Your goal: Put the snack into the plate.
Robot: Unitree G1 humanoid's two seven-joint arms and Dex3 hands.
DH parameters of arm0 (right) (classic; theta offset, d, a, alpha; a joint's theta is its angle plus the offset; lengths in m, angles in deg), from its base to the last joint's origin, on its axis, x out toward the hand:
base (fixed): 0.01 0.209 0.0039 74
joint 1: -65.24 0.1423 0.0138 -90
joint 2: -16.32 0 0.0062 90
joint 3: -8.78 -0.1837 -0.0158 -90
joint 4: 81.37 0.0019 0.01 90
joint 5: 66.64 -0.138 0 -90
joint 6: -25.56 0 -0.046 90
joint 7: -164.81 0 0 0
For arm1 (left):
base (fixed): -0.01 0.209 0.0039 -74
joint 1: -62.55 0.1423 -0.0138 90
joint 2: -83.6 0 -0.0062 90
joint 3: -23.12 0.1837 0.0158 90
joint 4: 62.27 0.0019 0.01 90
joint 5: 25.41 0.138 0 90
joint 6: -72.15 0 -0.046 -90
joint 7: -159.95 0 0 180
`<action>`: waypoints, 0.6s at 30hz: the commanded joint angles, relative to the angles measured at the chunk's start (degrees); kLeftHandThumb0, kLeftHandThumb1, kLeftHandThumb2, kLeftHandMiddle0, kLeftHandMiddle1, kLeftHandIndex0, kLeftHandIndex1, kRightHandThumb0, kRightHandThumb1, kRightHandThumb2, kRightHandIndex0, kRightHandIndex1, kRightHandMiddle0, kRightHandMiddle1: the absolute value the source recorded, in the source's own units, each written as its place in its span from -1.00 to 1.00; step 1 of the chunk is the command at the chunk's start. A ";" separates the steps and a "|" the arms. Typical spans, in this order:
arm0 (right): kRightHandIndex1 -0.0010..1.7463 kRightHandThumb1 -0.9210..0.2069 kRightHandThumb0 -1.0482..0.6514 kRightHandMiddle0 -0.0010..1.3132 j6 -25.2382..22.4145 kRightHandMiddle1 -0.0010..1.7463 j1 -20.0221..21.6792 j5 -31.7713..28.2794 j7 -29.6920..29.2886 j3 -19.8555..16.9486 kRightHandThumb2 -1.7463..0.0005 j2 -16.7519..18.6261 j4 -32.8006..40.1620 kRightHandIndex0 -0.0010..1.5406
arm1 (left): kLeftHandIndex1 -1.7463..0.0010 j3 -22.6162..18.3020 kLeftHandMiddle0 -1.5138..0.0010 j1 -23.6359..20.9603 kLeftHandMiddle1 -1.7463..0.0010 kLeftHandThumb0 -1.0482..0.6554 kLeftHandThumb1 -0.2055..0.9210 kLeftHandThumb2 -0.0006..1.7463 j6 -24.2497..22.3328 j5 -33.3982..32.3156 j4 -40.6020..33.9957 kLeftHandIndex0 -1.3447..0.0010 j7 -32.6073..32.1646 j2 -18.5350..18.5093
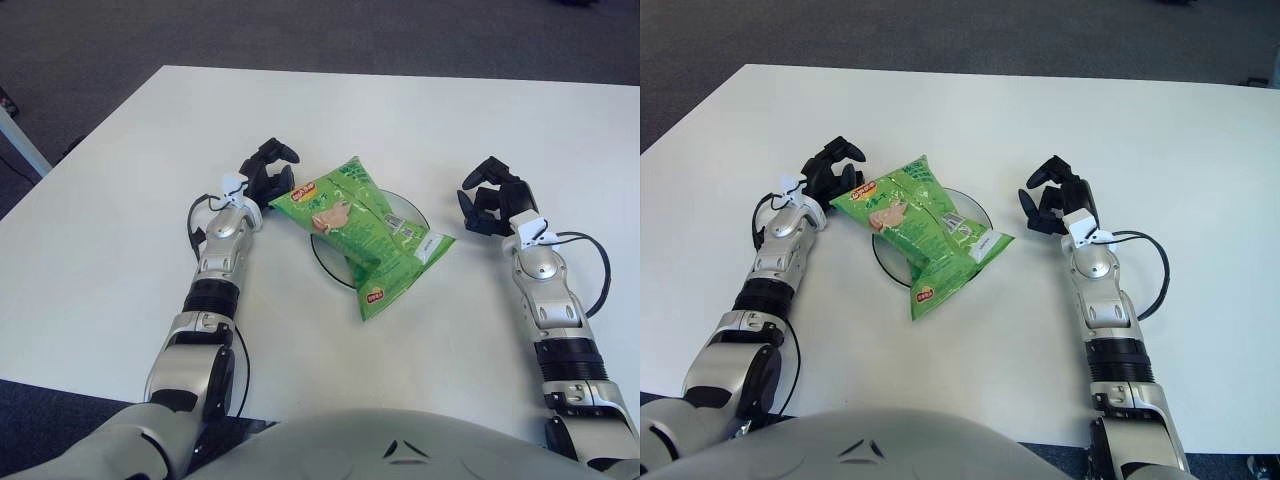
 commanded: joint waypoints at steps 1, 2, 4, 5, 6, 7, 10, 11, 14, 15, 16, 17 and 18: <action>1.00 -0.41 -0.24 -0.38 -4.60 1.00 -4.05 1.72 0.42 0.97 -0.11 0.96 -5.04 0.29 | -1.00 -0.17 -0.64 1.92 -1.00 -0.28 0.18 0.31 -1.11 1.23 3.40 0.25 -2.64 0.95; 1.00 -0.41 -0.24 -0.38 -4.42 1.00 -3.95 1.71 0.31 0.92 -0.11 0.98 -5.27 0.28 | -1.00 -0.25 -0.64 1.82 -1.00 -0.28 0.18 0.31 -0.97 1.23 3.59 0.25 -2.91 1.04; 1.00 -0.41 -0.24 -0.38 -3.95 1.00 -3.54 1.59 0.02 0.73 -0.11 1.04 -5.97 0.28 | -1.00 -0.47 -0.64 1.44 -1.00 -0.28 0.21 0.28 -0.63 1.13 4.20 0.27 -3.73 1.37; 1.00 -0.41 -0.24 -0.38 -2.96 1.00 -3.34 1.60 -0.81 0.41 -0.11 1.34 -6.59 0.28 | -1.00 -0.81 -0.64 1.37 -1.00 -0.27 0.21 0.28 -0.28 1.03 4.37 0.27 -4.78 1.80; 1.00 -0.41 -0.24 -0.38 -1.56 1.00 -3.18 1.63 -1.97 0.01 -0.12 1.81 -7.25 0.28 | -1.00 -1.18 -0.64 1.37 -1.00 -0.27 0.22 0.27 0.14 0.98 4.45 0.27 -5.97 2.26; 1.00 -0.39 -0.24 -0.37 -0.50 1.00 -2.94 1.64 -2.77 -0.28 -0.13 2.09 -7.93 0.29 | -1.00 -1.41 -0.64 1.24 -1.00 -0.27 0.22 0.27 0.48 0.99 4.70 0.28 -6.82 2.59; 1.00 -0.37 -0.25 -0.35 2.95 1.00 -2.50 0.46 -4.28 -1.42 -0.15 3.12 -9.52 0.30 | -1.00 -1.86 -0.64 0.99 -1.00 -0.27 0.23 0.26 1.59 1.14 5.27 0.28 -8.83 3.32; 1.00 -0.36 -0.25 -0.35 4.11 1.00 -2.36 -0.06 -4.65 -1.83 -0.15 3.50 -10.03 0.31 | -1.00 -1.98 -0.64 0.90 -1.00 -0.27 0.24 0.26 1.96 1.20 5.47 0.29 -9.42 3.52; 1.00 -0.34 -0.25 -0.33 6.87 1.00 -1.75 -1.71 -5.45 -3.24 -0.17 4.71 -11.63 0.33 | -1.00 -2.23 -0.64 0.50 -1.00 -0.27 0.27 0.24 3.15 1.46 6.31 0.30 -11.00 4.01; 1.00 -0.34 -0.25 -0.33 7.56 1.00 -1.49 -2.14 -5.59 -3.63 -0.18 5.01 -12.21 0.33 | -1.00 -2.29 -0.64 0.30 -1.00 -0.27 0.27 0.23 3.49 1.54 6.68 0.31 -11.38 4.11; 1.00 -0.33 -0.26 -0.33 9.16 1.00 -1.27 -3.39 -6.02 -4.60 -0.18 5.93 -12.85 0.34 | -1.00 -2.45 -0.63 0.12 -1.00 -0.26 0.29 0.22 4.10 1.60 7.10 0.32 -12.01 4.30; 1.00 -0.31 -0.26 -0.32 10.37 1.00 -1.10 -4.27 -6.30 -5.30 -0.20 6.59 -13.36 0.36 | -1.00 -2.57 -0.63 -0.02 -1.00 -0.26 0.29 0.21 4.57 1.64 7.45 0.32 -12.47 4.43; 1.00 -0.29 -0.26 -0.30 11.65 1.00 -0.85 -5.12 -6.63 -6.03 -0.22 7.25 -14.02 0.38 | -1.00 -2.72 -0.63 -0.26 -1.00 -0.26 0.31 0.20 5.11 1.60 7.99 0.33 -12.87 4.58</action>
